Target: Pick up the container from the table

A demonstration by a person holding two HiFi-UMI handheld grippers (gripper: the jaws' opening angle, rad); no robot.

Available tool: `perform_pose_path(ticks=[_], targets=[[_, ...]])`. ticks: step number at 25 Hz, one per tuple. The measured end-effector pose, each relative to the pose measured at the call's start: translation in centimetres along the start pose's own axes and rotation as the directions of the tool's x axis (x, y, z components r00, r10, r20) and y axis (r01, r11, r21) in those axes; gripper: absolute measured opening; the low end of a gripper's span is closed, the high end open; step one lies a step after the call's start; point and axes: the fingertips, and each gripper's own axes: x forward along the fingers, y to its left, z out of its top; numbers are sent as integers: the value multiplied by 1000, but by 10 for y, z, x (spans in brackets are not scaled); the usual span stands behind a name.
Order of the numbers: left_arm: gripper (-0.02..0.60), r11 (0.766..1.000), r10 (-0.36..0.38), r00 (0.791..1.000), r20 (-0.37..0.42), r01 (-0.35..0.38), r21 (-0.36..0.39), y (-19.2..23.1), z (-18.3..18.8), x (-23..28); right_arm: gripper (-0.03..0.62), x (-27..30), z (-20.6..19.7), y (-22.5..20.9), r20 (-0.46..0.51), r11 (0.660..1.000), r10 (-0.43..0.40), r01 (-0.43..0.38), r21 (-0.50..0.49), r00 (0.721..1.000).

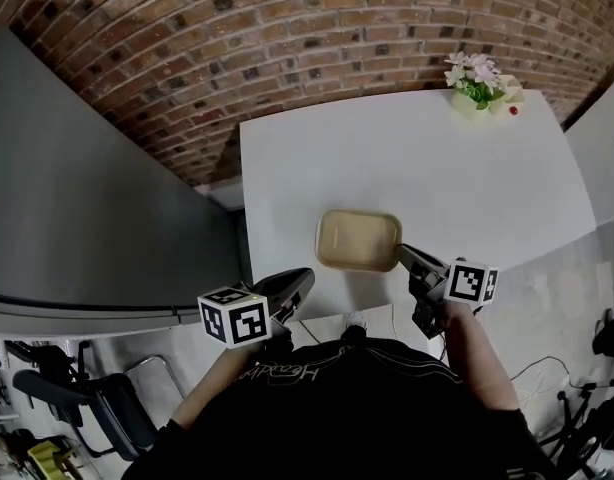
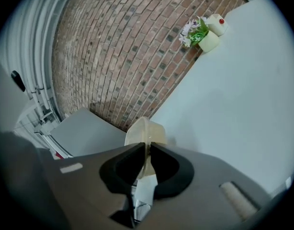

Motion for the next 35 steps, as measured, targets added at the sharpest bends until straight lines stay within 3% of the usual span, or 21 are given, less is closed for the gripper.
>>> perform_pose_path(ticks=[13, 28, 35], targets=[[3, 995, -67, 995, 67, 62, 84, -36, -9, -65, 44, -36, -26, 80, 112, 994, 64, -53, -99, 992], [3, 988, -107, 986, 131, 90, 129, -62, -51, -145, 44, -90, -82, 159, 217, 972, 146, -99, -215, 965], [3, 989, -99, 983, 156, 80, 125, -58, -74, -181, 44, -95, -118, 180, 226, 974, 167, -125, -192, 960]])
